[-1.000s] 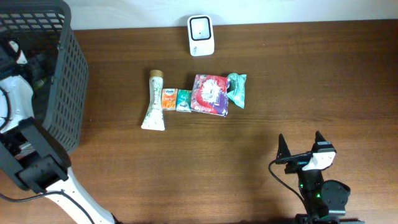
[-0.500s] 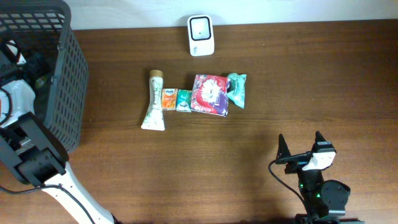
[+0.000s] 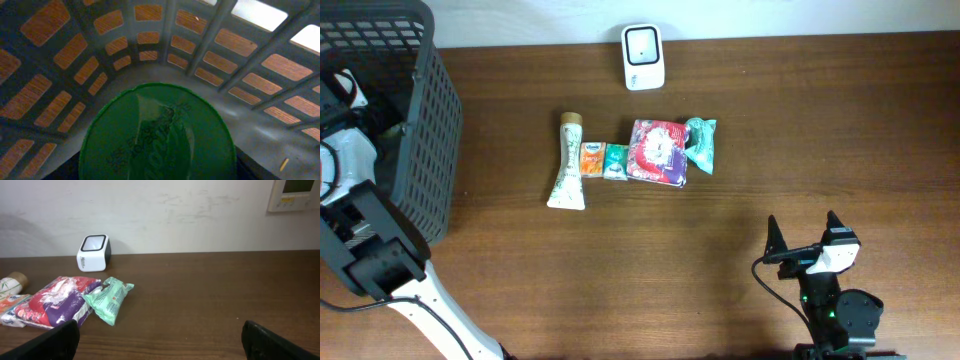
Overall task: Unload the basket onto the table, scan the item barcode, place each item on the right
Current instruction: 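Grasp the green-lidded jar in the basket with the left gripper, then lift the jar out and place it right of the mint-green pack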
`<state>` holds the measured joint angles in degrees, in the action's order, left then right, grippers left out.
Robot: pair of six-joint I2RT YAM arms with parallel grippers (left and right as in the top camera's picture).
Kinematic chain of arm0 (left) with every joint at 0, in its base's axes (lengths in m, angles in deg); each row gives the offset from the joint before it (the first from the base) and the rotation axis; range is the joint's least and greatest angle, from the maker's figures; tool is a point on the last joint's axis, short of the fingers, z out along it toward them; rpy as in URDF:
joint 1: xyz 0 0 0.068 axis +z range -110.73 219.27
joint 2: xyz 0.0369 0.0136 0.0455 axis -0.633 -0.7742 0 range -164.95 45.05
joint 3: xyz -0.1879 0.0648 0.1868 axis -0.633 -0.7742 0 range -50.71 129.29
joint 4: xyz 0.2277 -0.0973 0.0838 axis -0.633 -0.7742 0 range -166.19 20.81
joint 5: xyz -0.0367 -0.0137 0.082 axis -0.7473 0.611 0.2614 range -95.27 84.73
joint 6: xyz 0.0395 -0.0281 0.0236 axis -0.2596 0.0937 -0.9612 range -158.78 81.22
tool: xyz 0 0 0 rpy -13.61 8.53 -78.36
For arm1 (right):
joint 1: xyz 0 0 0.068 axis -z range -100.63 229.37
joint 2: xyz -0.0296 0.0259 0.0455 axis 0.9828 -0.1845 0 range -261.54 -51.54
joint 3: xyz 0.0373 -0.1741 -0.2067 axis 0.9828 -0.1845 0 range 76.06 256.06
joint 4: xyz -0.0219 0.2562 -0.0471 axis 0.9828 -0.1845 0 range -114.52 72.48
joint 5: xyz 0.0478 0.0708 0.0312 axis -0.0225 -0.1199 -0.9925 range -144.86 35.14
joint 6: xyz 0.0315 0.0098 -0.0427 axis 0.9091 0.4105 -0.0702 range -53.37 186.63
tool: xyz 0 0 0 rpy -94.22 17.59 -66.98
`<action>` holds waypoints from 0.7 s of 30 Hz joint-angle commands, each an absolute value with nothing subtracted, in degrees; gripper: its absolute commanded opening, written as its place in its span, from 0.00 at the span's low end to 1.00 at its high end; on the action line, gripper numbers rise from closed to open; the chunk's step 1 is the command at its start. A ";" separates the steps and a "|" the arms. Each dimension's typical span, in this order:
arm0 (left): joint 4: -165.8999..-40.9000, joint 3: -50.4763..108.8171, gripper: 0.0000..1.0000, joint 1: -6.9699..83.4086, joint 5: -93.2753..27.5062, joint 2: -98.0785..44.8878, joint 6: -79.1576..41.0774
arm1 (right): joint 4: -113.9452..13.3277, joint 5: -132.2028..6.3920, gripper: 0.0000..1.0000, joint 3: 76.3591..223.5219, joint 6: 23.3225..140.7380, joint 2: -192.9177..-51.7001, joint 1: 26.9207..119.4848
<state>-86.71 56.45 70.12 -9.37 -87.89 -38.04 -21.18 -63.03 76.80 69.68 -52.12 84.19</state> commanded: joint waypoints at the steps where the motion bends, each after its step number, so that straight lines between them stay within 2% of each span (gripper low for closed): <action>1: -88.22 57.04 0.57 70.51 -10.07 -87.48 -37.91 | -21.38 -62.79 0.99 76.38 70.12 -51.74 83.73; 7: -90.60 57.04 0.56 70.40 -11.29 -77.51 -37.91 | -21.38 -62.79 0.99 76.38 70.14 -51.74 83.73; 10: -92.29 57.04 0.56 70.40 -19.33 -69.82 -37.91 | -21.38 -62.79 0.99 76.38 70.12 -51.74 83.73; 14: -93.64 57.04 0.56 70.40 -21.19 -59.44 -37.89 | -21.40 -62.79 0.99 76.38 70.12 -51.74 83.73; 16: -94.58 57.04 0.52 70.38 -27.86 -54.52 -37.87 | -21.40 -62.79 0.99 76.38 70.14 -51.74 83.73; 18: -93.66 57.04 0.55 69.84 -35.86 -49.99 -33.89 | -21.38 -62.79 0.99 76.38 70.14 -51.74 83.73; 21: -92.20 57.04 0.56 64.63 -40.51 -43.94 -28.67 | -21.38 -62.79 0.99 76.38 70.12 -51.74 83.73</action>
